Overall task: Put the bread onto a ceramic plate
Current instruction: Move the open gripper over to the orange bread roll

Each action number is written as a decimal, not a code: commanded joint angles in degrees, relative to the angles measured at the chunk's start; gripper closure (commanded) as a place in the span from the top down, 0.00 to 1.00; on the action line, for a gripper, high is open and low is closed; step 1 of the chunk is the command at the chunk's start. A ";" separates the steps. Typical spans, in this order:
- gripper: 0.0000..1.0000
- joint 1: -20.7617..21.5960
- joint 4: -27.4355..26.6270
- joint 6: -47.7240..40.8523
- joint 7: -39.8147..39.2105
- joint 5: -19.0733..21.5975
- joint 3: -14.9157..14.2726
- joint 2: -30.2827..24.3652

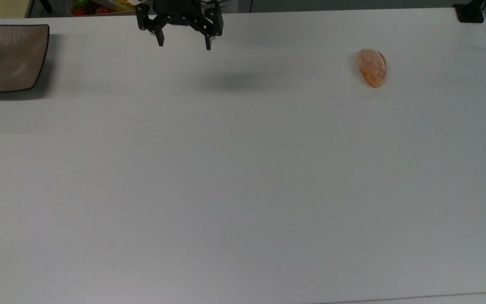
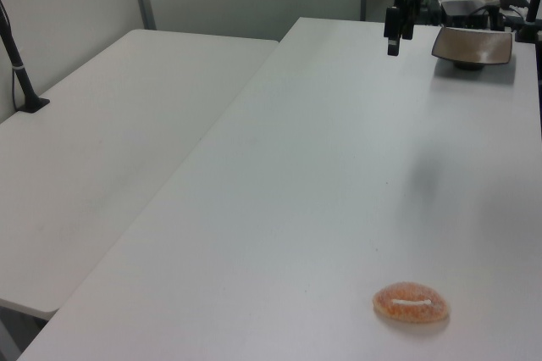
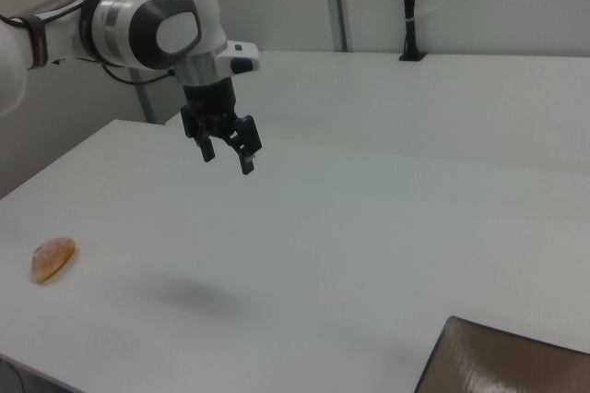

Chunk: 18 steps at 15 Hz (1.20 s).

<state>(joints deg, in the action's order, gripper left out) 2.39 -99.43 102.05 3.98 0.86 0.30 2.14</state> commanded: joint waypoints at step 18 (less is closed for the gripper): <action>1.00 6.83 1.52 5.00 15.43 0.72 12.00 3.04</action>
<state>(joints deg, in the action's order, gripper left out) 6.04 -99.47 106.26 15.88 1.25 11.06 3.05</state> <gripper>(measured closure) 0.000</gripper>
